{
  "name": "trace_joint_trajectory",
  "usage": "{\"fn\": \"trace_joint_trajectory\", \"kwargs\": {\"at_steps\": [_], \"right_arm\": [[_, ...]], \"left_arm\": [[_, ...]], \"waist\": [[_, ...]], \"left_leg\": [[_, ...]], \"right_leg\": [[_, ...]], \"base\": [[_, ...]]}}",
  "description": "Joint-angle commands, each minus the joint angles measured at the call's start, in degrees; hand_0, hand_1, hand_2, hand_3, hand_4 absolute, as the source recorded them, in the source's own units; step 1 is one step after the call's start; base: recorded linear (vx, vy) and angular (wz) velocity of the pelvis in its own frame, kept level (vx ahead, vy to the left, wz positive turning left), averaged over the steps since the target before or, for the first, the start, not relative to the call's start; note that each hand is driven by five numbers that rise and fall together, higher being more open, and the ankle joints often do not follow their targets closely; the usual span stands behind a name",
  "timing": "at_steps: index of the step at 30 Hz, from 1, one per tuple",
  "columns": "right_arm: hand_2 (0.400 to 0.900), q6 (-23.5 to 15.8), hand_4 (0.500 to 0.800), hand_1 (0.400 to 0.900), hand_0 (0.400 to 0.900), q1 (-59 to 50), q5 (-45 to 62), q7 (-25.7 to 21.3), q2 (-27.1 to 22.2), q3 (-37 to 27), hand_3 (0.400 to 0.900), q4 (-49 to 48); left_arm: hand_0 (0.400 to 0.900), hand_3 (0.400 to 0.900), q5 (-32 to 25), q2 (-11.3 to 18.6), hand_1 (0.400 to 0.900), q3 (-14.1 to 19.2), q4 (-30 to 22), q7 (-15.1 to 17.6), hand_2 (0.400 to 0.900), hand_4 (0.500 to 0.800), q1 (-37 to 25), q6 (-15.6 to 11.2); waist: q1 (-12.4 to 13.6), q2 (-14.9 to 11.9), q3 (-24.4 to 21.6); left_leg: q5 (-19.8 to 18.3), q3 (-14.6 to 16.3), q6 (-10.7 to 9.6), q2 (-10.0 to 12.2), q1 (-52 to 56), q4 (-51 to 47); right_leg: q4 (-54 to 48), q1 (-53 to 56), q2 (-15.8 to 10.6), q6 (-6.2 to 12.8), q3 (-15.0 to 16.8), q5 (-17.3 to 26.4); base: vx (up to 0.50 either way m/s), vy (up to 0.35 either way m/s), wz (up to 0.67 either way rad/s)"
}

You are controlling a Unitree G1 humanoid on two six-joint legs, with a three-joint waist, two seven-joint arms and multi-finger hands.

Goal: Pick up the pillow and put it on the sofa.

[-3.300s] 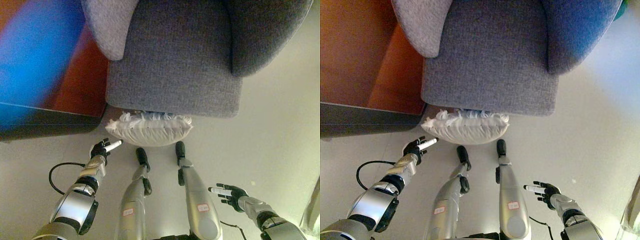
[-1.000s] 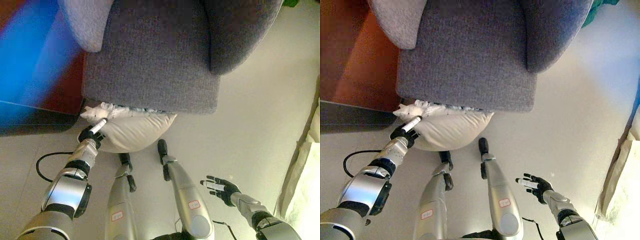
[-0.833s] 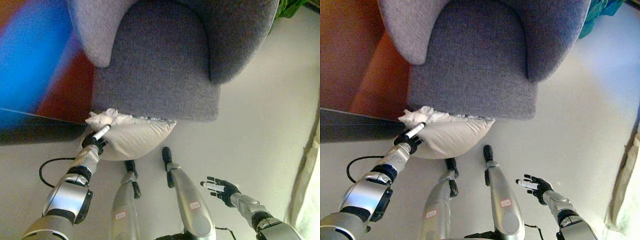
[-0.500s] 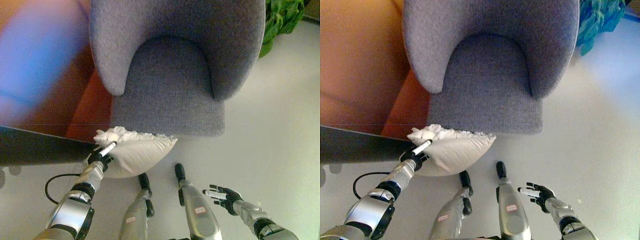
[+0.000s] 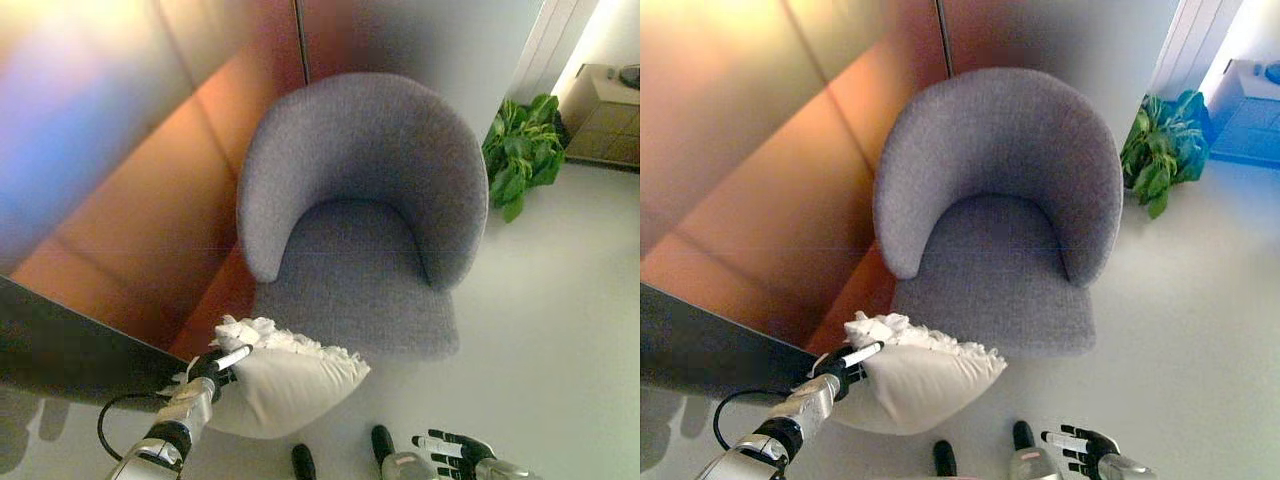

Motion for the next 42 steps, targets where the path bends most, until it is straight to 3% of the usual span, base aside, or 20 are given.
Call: {"fn": "trace_joint_trajectory", "kwargs": {"at_steps": [1,4,7,13,16,20,27,34,42], "right_arm": [[0.9,0.97,0.8,0.9,0.9,2.24,0.9,-0.58,-0.97,0.16,0.9,1.85],[0.9,2.03,0.8,0.9,0.9,2.22,3.38,-1.34,-2.02,-0.2,0.9,1.45],[0.9,2.43,0.8,0.9,0.9,2.73,3.9,-1.23,-2.8,-1.69,0.9,2.1],[0.9,2.82,0.8,0.9,0.9,3.95,6.3,-1.45,-3.44,-3.18,0.9,4.33],[0.9,2.69,0.8,0.9,0.9,4.59,8.06,-2.07,-3.07,-3.51,0.9,4.74],[0.9,1.9,0.8,0.9,0.9,5.49,9.29,-2.51,-2.82,-4.08,0.9,5.62],[0.9,1.02,0.8,0.9,0.9,7.23,10.67,-2.63,-1.76,-4.84,0.9,6.47],[0.9,0.95,0.8,0.9,0.9,7.9,12.05,-2.39,-1.01,-5.0,0.9,7.32],[0.9,0.04,0.8,0.9,0.9,9.96,12.32,-2.43,0.18,-5.18,0.9,8.84]], "left_arm": [[0.4,0.4,8.23,9.38,0.4,0.67,-6.58,-4.44,0.4,0.5,-10.27,-4.77],[0.4,0.4,9.66,16.92,0.4,-1.51,-9.38,-10.43,0.4,0.5,-16.81,-2.64],[0.4,0.4,10.42,21.71,0.4,-2.92,-11.73,-14.54,0.4,0.5,-21.71,-0.71],[0.4,0.4,14.97,28.3,0.4,-8.93,-11.07,-20.11,0.4,0.5,-34.22,5.16],[0.4,0.4,15.53,29.76,0.4,-11.64,-8.53,-19.96,0.4,0.5,-40.36,8.01],[0.4,0.4,16.76,30.49,0.4,-13.94,-6.26,-18.8,0.4,0.5,-45.14,9.83],[0.4,0.4,16.83,30.35,0.4,-16.32,-6.58,-16.45,0.4,0.5,-49.98,9.45],[0.4,0.4,17.07,27.36,0.4,-18.16,-8.33,-14.55,0.4,0.5,-52.38,11.46],[0.4,0.4,12.53,24.59,0.4,-18.76,-9.62,-11.3,0.4,0.5,-53.76,12.95]], "waist": [[1.27,-0.78,-4.66],[0.89,0.08,-5.34],[0.55,0.66,-5.78],[-0.78,2.05,-6.64],[-1.92,2.7,-7.14],[-3.19,3.52,-7.16],[-5.16,4.04,-7.2],[-7.33,4.98,-7.69],[-9.93,5.9,-7.82]], "left_leg": [[-6.51,1.38,0.09,-5.94,2.01,2.53],[-6.69,1.99,-0.05,-5.88,3.25,2.49],[-6.67,2.17,-0.23,-5.76,4.09,2.33],[-6.76,2.71,-0.35,-5.64,5.1,2.26],[-6.82,3.2,-0.36,-5.73,5.42,2.11],[-6.86,3.97,-0.37,-5.74,5.36,2.18],[-6.99,5.35,-0.35,-5.42,5.43,2.42],[-7.22,6.87,-0.21,-5.04,5.7,2.59],[-7.5,8.32,-0.14,-4.7,5.98,2.77]], "right_leg": [[3.71,-0.18,-1.43,3.69,-2.6,-3.61],[3.27,1.09,-1.74,3.99,-3.31,-3.45],[2.91,1.85,-1.81,4.21,-3.59,-3.16],[2.74,2.57,-1.75,4.71,-3.38,-2.99],[2.47,2.53,-1.55,5.06,-2.7,-2.75],[2.22,2.13,-1.35,5.36,-1.66,-2.43],[2.1,1.59,-0.6,5.8,0.28,-2.14],[2.42,1.03,0.3,5.78,2.13,-2.32],[2.07,0.47,1.27,5.99,4.58,-1.94]], "base": [[0.0,0.001,0.04],[0.01,-0.004,0.01],[0.04,-0.014,0.05],[0.05,-0.024,0.03],[0.06,-0.051,-0.14],[0.04,-0.032,-0.21],[0.04,-0.051,-0.16],[0.07,-0.061,-0.18],[0.08,-0.045,-0.19]]}}
